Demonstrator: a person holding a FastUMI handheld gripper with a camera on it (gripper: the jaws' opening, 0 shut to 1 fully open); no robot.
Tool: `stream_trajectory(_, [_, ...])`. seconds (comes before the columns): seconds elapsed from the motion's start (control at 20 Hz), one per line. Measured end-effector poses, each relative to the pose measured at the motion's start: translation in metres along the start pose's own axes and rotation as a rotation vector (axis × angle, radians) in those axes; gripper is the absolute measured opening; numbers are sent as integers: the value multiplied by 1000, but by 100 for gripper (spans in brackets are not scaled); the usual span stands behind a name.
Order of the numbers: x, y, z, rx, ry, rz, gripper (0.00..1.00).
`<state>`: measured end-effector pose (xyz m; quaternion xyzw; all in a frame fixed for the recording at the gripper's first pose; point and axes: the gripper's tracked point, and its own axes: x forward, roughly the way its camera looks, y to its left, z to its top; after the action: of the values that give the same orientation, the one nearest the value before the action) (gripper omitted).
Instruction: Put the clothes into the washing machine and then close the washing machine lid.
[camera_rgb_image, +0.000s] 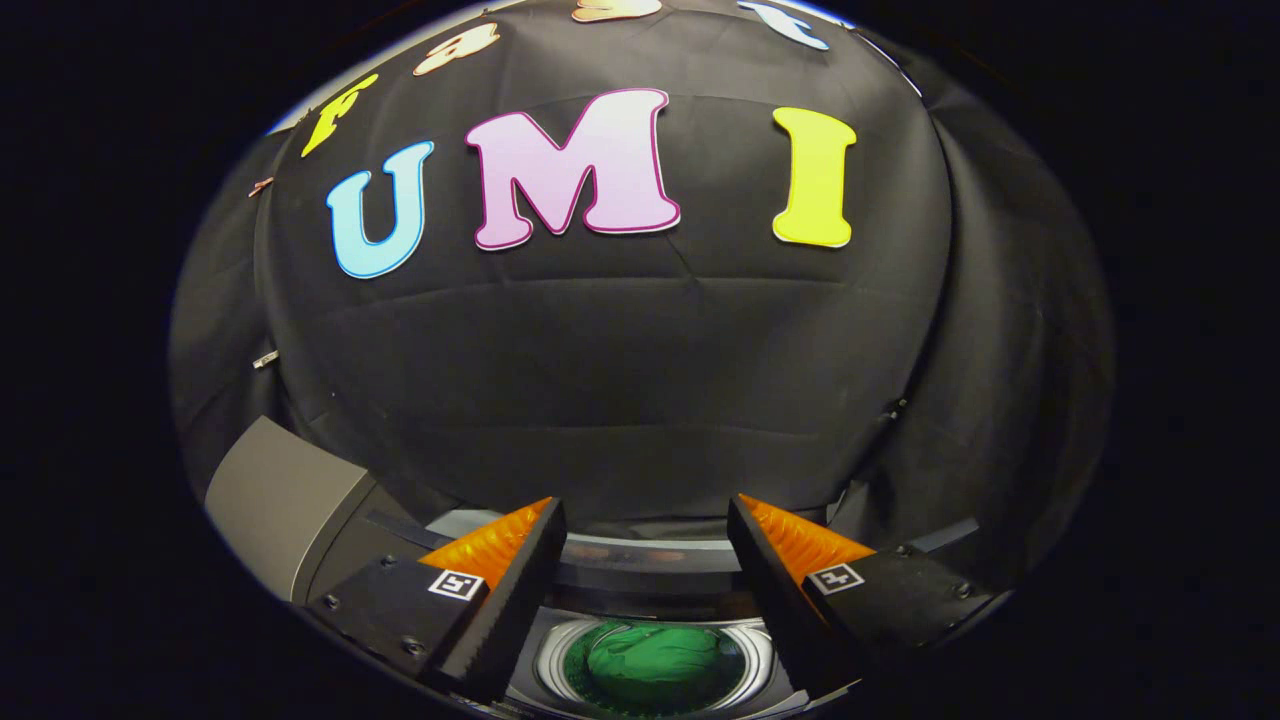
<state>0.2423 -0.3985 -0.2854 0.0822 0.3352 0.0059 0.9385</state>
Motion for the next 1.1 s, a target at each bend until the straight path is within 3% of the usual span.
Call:
stream_trajectory(0.55, [-14, -5, -13, -9, 31, -53, 100])
stream_trajectory(0.9, [-49, -3, -52, -1, 76, -94, 99])
stream_trajectory(1.1, [-64, 4, -86, 17, 148, -65, 98])
